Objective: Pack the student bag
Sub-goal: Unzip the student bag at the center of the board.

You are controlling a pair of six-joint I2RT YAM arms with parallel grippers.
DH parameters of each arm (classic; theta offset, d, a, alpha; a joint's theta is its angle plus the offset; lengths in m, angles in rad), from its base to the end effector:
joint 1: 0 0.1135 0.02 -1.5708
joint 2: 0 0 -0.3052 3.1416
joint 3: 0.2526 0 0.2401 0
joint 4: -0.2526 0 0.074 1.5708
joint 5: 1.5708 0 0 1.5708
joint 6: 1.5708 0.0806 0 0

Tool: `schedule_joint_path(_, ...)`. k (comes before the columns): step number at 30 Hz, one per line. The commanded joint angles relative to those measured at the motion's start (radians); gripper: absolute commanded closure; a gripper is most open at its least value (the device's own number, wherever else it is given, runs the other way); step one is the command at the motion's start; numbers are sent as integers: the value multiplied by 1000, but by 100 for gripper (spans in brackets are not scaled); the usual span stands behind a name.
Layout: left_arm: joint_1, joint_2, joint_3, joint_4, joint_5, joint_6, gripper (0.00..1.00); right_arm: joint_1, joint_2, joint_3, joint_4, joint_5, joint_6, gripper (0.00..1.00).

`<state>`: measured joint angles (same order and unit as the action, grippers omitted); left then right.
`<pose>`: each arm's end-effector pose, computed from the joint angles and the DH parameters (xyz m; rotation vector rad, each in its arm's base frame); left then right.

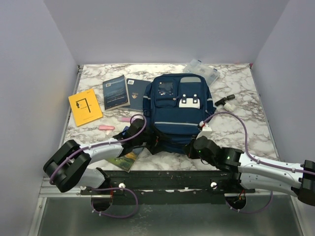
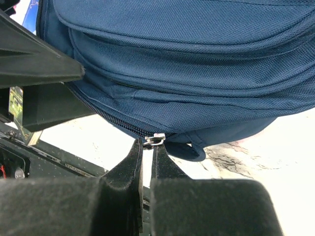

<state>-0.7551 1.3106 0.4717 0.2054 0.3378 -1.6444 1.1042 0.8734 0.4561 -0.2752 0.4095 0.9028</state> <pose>0.1728 -0.1993 0.1868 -0.9599 2.5617 -1.4545 0.1073 0.1416 0.2136 -0.0079 2.2749 0.6443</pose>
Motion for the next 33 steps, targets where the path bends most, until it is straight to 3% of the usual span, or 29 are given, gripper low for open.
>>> schedule_joint_path(1,-3,71,58,85,-63,-18,45,0,4,-6,62,-41,-31,99)
schedule_joint_path(5,15,131,97,83,-27,95,80,0,10,11,22,-54,-32,99)
schedule_joint_path(7,28,133,124,81,1,179,84,-1,4,32,-41,-65,-16,99)
schedule_joint_path(10,50,103,186,21,40,322,99,0,-6,73,-212,-86,59,99)
schedule_joint_path(14,79,16,295,-223,-23,532,100,0,-39,88,-415,-46,165,99)
schedule_joint_path(19,233,-1,441,-393,221,805,100,-1,-119,25,-264,10,175,99)
schedule_joint_path(23,277,28,603,-662,198,1019,100,0,-73,49,-241,82,119,100)
schedule_joint_path(29,300,26,602,-665,257,1026,100,0,3,69,-195,141,11,99)
schedule_joint_path(33,301,21,580,-611,301,988,100,0,-13,54,-113,74,-38,99)
